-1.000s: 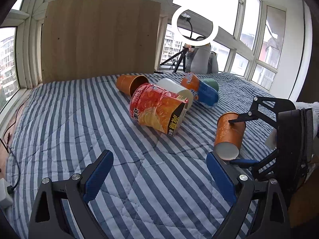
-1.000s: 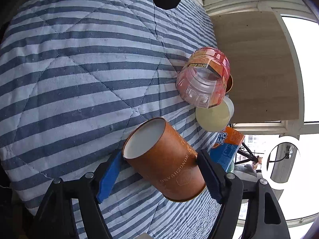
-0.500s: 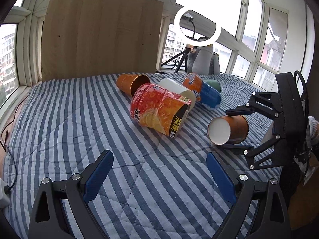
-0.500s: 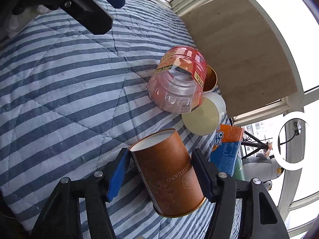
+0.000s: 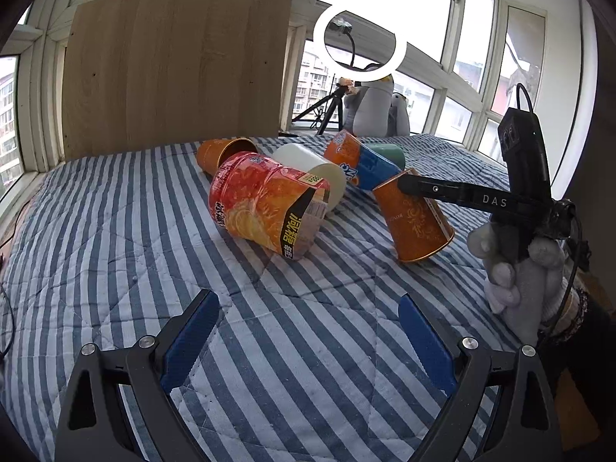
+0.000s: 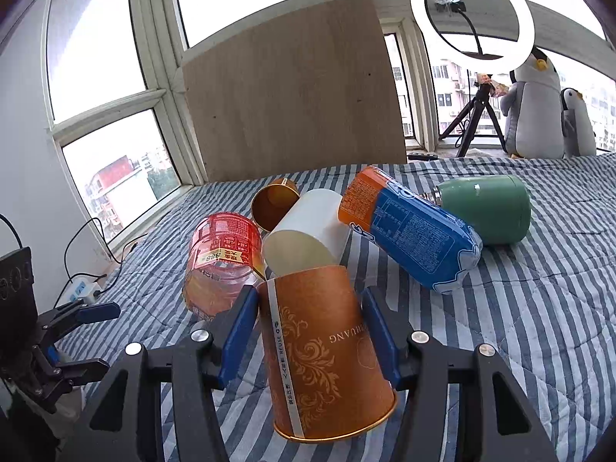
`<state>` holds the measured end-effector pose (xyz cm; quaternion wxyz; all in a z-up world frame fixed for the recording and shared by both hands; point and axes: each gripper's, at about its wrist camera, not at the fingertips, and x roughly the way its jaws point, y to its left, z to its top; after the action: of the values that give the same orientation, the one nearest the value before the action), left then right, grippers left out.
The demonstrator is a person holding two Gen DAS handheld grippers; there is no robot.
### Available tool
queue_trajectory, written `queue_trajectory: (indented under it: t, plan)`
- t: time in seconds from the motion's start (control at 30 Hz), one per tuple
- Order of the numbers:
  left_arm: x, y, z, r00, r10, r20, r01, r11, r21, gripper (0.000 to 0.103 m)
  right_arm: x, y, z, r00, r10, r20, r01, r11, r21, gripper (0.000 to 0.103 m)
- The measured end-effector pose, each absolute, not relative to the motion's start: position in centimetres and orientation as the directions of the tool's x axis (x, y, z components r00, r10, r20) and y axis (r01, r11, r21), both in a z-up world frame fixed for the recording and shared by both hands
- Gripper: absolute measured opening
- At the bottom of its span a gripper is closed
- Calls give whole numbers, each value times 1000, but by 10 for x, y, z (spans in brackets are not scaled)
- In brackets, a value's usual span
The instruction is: Flip cup upside down
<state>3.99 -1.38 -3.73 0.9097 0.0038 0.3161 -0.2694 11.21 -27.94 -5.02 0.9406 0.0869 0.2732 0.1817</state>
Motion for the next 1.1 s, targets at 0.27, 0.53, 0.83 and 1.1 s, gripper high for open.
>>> queue_trajectory:
  t: [0.27,0.53,0.83,1.1]
  plan:
    - [33,-40,-41,641,-493,-589,525,841,-132,96,98,-287,-53,797,388,-463,-302,920,250,51]
    - [27,-64,-42,646,-499,-578,531,838,-130,96,74,-292,-55,803,370,-466,-305,928,212,50]
    - [11,-81,-29,743,-462,-485,496,866,-66,96,50,-295,-58,822,317,-473,-281,948,147,51]
    - [2,-92,-23,813,-423,-401,446,894,-40,96,23,-295,-57,873,238,-425,-231,970,69,72]
